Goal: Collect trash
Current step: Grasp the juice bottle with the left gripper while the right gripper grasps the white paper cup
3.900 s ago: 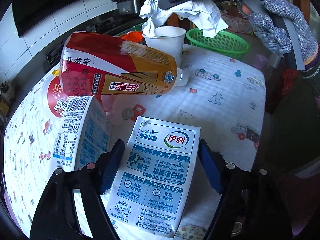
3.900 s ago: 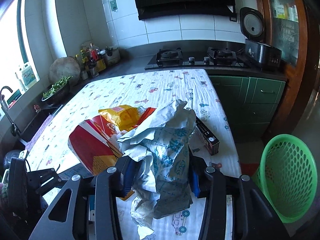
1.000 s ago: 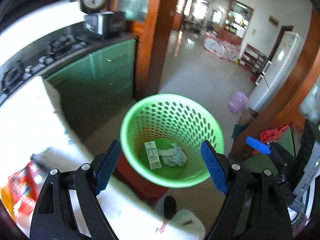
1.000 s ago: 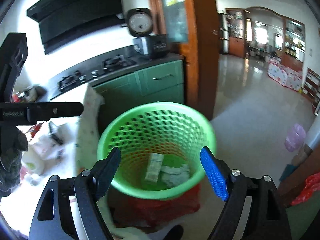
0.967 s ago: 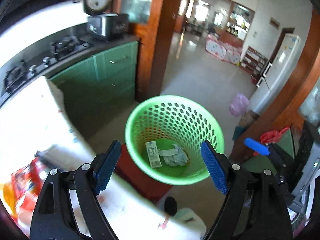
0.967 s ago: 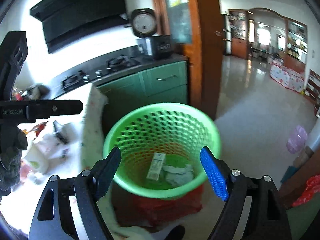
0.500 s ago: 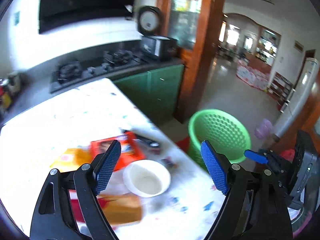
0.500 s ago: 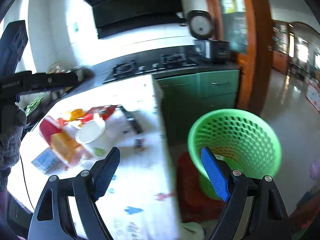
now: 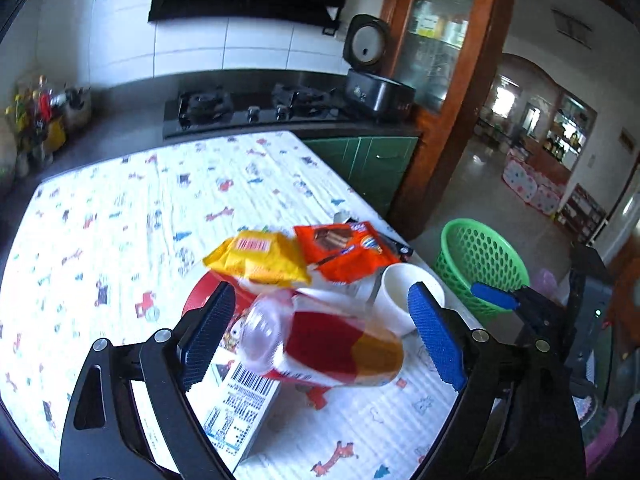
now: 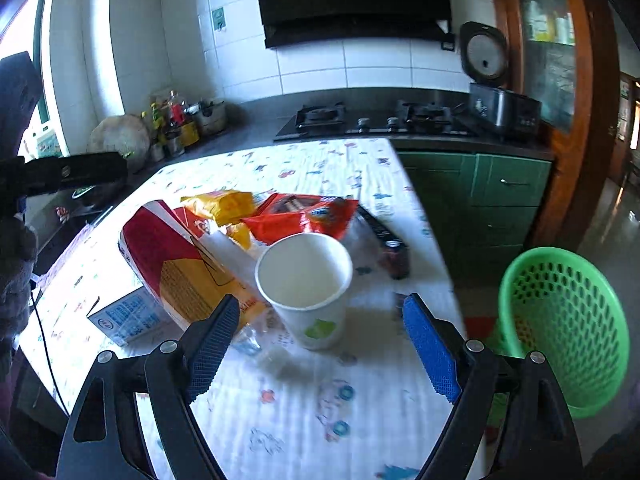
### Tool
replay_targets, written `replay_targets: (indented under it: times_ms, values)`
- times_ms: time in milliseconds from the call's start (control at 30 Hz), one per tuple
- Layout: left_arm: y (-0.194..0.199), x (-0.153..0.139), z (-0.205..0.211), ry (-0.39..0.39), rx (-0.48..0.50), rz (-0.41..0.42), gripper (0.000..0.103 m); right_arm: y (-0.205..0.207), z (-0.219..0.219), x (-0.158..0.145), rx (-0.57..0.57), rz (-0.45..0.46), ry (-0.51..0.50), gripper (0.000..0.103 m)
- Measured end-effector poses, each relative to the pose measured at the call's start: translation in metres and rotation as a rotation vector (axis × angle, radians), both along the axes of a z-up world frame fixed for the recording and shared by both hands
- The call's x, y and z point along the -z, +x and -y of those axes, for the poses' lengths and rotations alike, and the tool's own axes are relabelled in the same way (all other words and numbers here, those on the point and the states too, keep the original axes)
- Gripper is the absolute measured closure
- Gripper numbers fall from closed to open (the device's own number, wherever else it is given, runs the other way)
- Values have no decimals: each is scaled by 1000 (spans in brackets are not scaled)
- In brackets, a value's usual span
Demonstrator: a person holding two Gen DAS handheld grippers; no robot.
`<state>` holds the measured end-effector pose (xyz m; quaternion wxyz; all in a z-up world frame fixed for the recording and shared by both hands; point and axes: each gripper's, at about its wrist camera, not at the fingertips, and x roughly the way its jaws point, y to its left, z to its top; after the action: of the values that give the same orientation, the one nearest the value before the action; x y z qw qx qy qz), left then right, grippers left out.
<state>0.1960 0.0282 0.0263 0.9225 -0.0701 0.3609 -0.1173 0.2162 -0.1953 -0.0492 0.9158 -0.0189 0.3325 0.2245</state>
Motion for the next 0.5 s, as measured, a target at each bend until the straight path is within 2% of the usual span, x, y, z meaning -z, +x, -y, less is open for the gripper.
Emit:
replay_targets:
  times_ms: [133, 233, 367, 500]
  values:
    - [-1, 18, -12, -45, -1, -35, 14, 15, -11, 9, 14, -13, -17, 22]
    - [-1, 32, -14, -63, 61, -50, 12, 24, -13, 14, 21, -35, -6, 23]
    - [4, 46, -17, -62, 85, -76, 12, 30, -16, 19, 20, -48, -10, 24]
    - [14, 57, -23, -107, 102, -113, 10, 35, -18, 22, 20, -59, -6, 27]
